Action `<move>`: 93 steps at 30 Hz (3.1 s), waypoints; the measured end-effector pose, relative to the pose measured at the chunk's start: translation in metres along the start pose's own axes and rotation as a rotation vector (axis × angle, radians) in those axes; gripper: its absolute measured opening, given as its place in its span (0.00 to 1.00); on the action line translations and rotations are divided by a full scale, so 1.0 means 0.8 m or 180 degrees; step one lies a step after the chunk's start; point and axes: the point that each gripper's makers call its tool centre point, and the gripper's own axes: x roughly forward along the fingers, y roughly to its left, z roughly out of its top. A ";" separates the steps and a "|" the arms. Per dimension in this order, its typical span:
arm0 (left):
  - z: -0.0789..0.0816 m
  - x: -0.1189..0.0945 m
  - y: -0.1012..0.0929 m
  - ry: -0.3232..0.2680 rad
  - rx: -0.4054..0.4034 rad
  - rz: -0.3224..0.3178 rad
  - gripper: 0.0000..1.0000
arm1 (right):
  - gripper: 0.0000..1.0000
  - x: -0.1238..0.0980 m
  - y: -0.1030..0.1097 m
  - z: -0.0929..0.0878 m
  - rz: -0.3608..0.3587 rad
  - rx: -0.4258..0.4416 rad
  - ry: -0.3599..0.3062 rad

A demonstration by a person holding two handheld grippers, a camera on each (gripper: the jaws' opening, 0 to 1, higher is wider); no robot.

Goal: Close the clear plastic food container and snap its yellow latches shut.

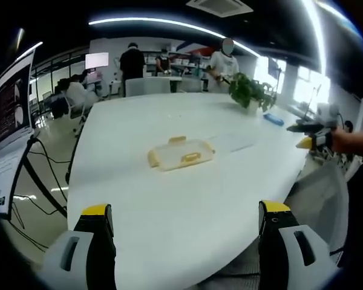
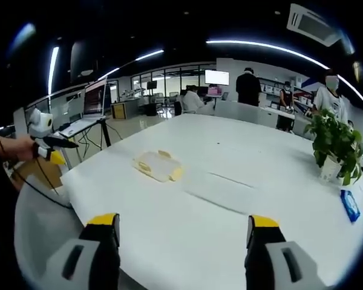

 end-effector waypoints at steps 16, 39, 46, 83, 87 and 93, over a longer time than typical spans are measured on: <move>0.002 0.013 -0.003 -0.0048 -0.0044 -0.0174 0.99 | 0.86 0.024 0.015 -0.001 -0.0005 -0.0044 0.0063; -0.002 0.070 0.008 0.0188 -0.0028 -0.0185 0.99 | 0.87 0.073 -0.010 0.006 0.0131 -0.0211 0.0181; 0.001 0.089 0.011 0.0256 -0.0029 -0.0159 0.99 | 0.87 0.087 -0.017 0.018 0.0233 -0.0238 0.0188; 0.007 0.166 0.019 0.0538 0.0445 -0.0458 0.99 | 0.88 0.150 -0.029 0.033 0.0477 -0.0762 0.0372; 0.002 0.170 0.020 0.0615 0.0533 -0.0532 0.99 | 0.87 0.161 -0.027 0.037 0.0544 -0.0798 0.0321; -0.002 0.178 0.030 0.0699 0.0587 -0.0583 0.95 | 0.83 0.177 -0.017 0.038 0.0712 -0.0862 0.0445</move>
